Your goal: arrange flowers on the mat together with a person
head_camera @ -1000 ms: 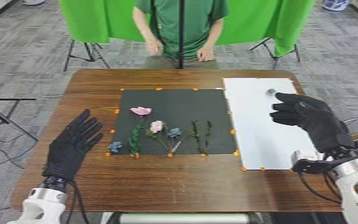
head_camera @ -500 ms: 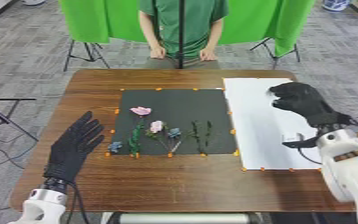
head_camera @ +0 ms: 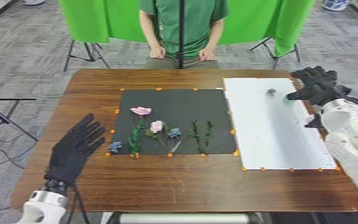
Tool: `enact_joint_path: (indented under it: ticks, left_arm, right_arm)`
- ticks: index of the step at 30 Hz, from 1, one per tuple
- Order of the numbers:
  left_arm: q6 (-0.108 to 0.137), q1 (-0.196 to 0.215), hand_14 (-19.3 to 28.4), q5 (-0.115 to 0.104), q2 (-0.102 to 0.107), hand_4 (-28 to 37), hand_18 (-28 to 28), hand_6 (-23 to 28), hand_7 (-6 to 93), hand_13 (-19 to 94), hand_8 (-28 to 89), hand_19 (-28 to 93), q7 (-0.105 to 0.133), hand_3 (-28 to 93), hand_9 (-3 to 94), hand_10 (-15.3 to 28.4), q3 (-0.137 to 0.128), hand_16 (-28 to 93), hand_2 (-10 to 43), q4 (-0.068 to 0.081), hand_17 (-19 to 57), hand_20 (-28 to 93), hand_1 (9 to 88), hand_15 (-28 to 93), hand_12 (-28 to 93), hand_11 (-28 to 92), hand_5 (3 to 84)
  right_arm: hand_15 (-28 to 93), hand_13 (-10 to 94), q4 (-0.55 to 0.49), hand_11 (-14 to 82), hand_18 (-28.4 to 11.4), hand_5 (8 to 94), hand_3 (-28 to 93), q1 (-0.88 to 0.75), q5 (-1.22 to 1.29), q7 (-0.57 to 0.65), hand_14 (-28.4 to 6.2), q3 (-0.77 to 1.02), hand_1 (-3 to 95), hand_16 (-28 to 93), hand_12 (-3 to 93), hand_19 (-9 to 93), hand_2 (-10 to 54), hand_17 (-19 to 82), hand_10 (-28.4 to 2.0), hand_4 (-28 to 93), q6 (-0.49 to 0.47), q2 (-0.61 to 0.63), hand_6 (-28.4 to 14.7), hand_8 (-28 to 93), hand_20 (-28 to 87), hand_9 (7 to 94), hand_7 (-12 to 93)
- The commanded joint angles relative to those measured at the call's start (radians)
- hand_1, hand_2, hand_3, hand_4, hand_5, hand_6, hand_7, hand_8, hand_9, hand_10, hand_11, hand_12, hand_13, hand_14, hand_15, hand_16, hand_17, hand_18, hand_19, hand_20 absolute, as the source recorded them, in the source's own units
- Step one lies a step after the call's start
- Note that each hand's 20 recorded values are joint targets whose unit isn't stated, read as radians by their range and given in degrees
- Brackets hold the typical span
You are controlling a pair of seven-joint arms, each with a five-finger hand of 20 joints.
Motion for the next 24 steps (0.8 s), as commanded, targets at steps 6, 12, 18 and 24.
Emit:
enact_joint_path:
  ticks: [6,12,18,24]
  left_arm:
    - [-0.010,0.015,12.3,0.008,-0.009,-27.0,20.4,3.7,13.5,21,-8,39,-0.008,68,24.6,11.6,-0.002,4,-5.1,0.000,-9.8,8,26.0,20,15,16,31.2]
    - [-0.004,0.024,12.4,0.008,-0.012,-26.9,20.5,3.7,13.6,21,-9,39,-0.007,68,24.6,11.5,-0.005,4,-5.1,-0.004,-9.9,8,26.0,20,15,16,31.3]
    - [-0.009,0.018,12.4,0.009,-0.013,-27.0,20.5,3.8,13.6,21,-8,39,-0.009,68,24.6,11.6,-0.006,4,-5.1,-0.002,-9.9,8,26.0,20,15,16,31.4]
    - [-0.011,0.017,12.4,0.009,-0.014,-26.9,20.4,3.8,13.7,21,-9,39,-0.009,68,24.6,11.6,-0.005,4,-5.0,-0.001,-9.9,8,26.0,20,15,16,31.5]
  right_arm:
    - [20,32,0.139,15.8,-19.2,27.8,84,0.186,-0.001,0.069,-9.7,-0.097,25.2,28,20.0,49,-9.4,7,-11.6,-28,-0.088,-0.079,-3.7,-14,25,33.4,27]
    - [34,38,0.185,22.8,-19.4,31.3,83,0.229,-0.058,0.058,-8.2,-0.149,26.0,21,19.3,50,-9.5,8,-10.8,-28,-0.119,-0.113,-2.8,-16,26,41.1,30]
    - [39,41,0.221,27.6,-19.6,37.2,83,0.265,-0.101,0.088,-7.6,-0.203,26.6,19,19.5,51,-9.5,9,-10.7,-28,-0.147,-0.133,-1.5,-17,27,47.9,33]
    - [40,42,0.245,28.6,-19.7,39.0,84,0.274,-0.162,0.113,-7.2,-0.224,26.6,18,19.6,51,-9.5,8,-10.4,-28,-0.177,-0.139,-0.9,-18,28,49.1,33]
